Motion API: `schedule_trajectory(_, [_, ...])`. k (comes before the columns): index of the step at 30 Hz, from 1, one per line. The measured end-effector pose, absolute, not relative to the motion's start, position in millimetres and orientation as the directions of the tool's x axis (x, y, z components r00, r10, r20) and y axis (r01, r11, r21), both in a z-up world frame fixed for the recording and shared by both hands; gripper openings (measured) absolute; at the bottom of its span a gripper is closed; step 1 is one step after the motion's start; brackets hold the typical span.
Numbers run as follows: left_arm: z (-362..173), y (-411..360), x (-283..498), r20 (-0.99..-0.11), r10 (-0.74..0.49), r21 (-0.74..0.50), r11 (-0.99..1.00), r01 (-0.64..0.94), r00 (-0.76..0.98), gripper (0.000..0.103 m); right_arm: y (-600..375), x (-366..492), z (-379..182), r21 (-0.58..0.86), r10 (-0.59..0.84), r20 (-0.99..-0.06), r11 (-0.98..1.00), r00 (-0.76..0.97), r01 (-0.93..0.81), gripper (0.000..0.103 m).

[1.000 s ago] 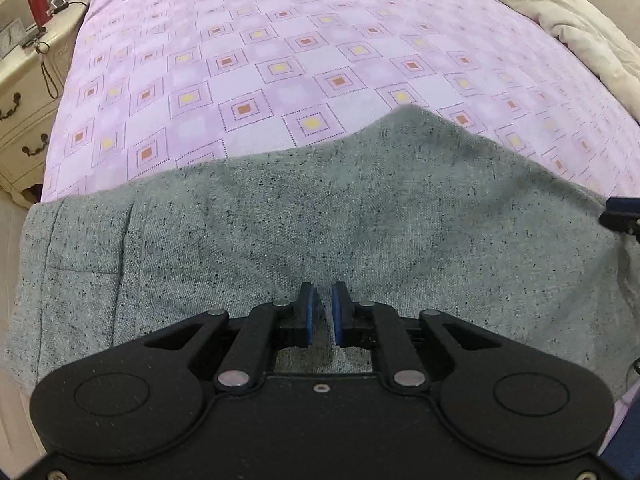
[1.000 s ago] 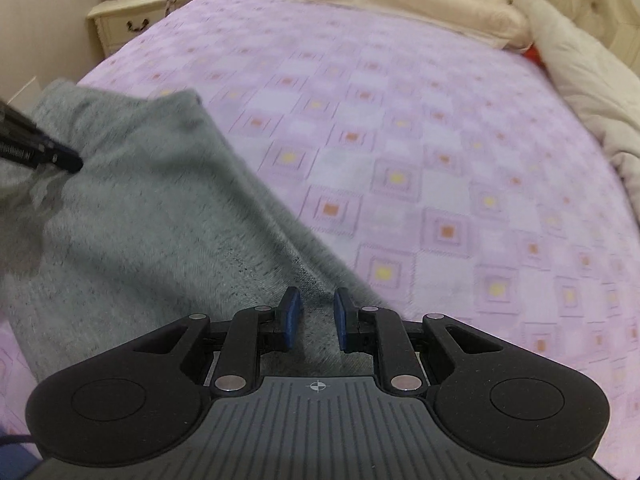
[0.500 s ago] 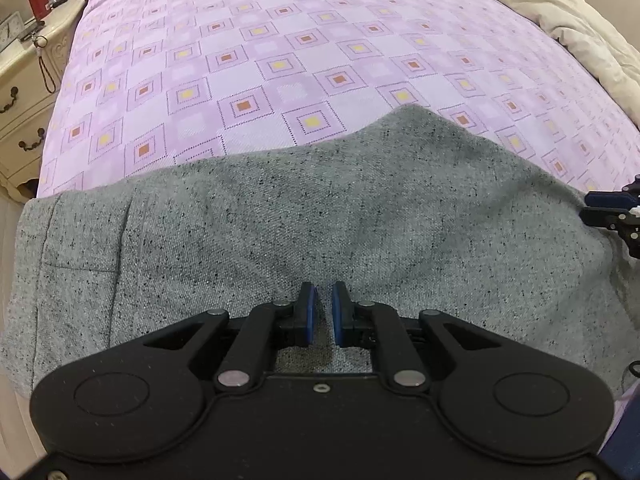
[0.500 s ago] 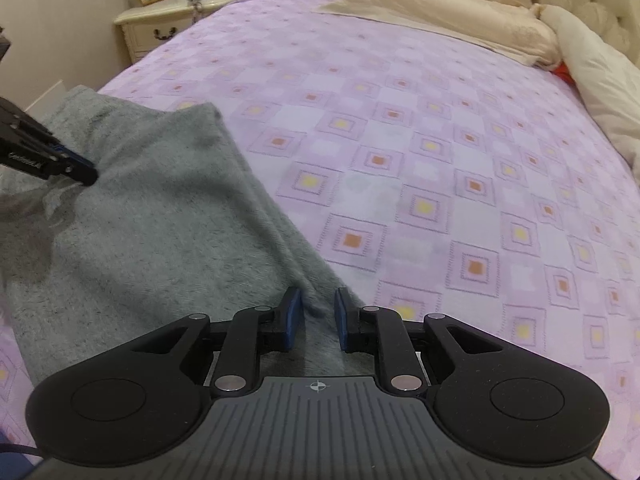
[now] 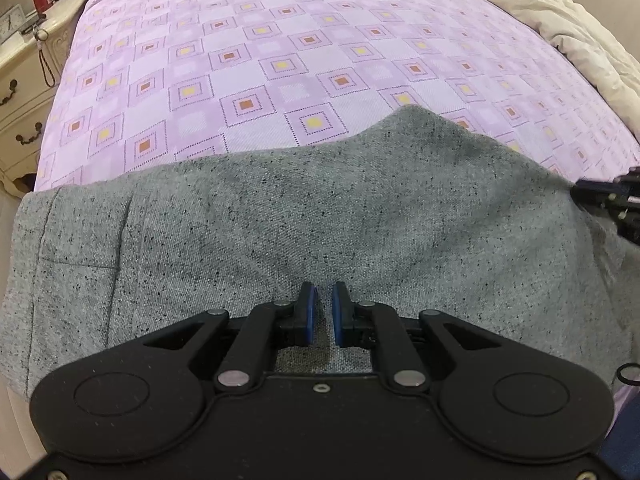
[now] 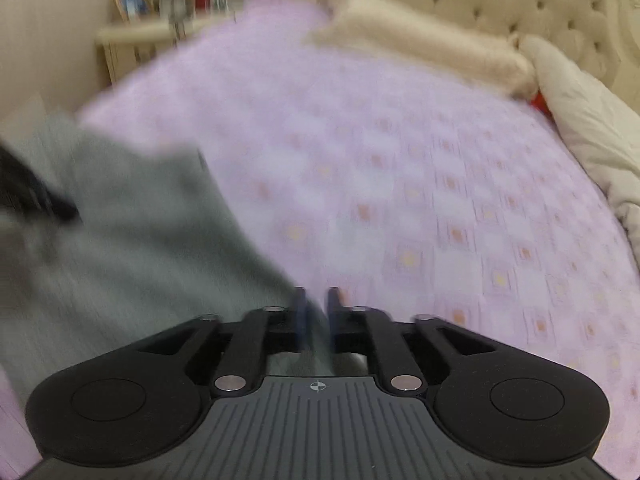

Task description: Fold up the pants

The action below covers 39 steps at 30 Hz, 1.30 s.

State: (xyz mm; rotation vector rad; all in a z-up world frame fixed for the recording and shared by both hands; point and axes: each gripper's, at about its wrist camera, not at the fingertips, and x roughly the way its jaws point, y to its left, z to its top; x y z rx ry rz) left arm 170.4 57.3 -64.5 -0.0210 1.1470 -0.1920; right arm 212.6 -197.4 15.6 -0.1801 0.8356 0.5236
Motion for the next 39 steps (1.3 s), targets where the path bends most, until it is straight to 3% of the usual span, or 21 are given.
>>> schedule_trajectory(4, [-64.8,55.4,167.8,-0.898,-0.158,-0.109,0.984,0.141,0.41,0.017,-158.7,233.2,22.9,0.098,0.469,-0.729,0.792,0.498,-0.603,0.027])
schedule_trajectory(8, [-64.8,53.5,167.3,-0.897,-0.152,-0.102,0.985,0.14,0.416,0.017,-116.1,259.4,5.0,0.088,0.466,-0.773,0.75,0.43,-0.656,0.027])
schedule_trajectory(16, [-66.0,65.7,170.7,-0.893,-0.201,-0.173,0.979,0.106,0.403,0.017,-74.5,207.7,4.9,-0.011,0.474,-0.803,0.594,0.361,-0.805,0.027])
schedule_trajectory(21, [-66.3,64.6,169.2,-0.889,-0.202,-0.168,0.979,0.117,0.412,0.017,-88.0,237.5,7.9,0.061,0.49,-0.757,0.711,0.432,-0.7,0.027])
schedule_trajectory(27, [-66.4,68.5,168.1,-0.885,-0.216,-0.186,0.976,0.112,0.413,0.017,-85.2,277.2,-6.9,0.241,0.553,-0.778,0.701,0.298,-0.671,0.027])
schedule_trajectory(31, [-66.3,69.4,167.2,-0.883,-0.218,-0.188,0.976,0.111,0.415,0.017,-83.0,286.4,-13.1,0.374,0.631,-0.741,0.67,0.228,-0.641,0.029])
schedule_trajectory(37, [-66.2,61.9,160.8,-0.879,-0.189,-0.146,0.981,0.129,0.438,0.017,-82.3,307.8,-28.4,0.365,0.582,-0.725,0.778,0.368,-0.512,0.026])
schedule_trajectory(39, [-65.8,56.6,157.4,-0.876,-0.168,-0.115,0.983,0.142,0.452,0.017,-82.7,305.9,-32.9,0.299,0.523,-0.731,0.823,0.439,-0.484,0.023])
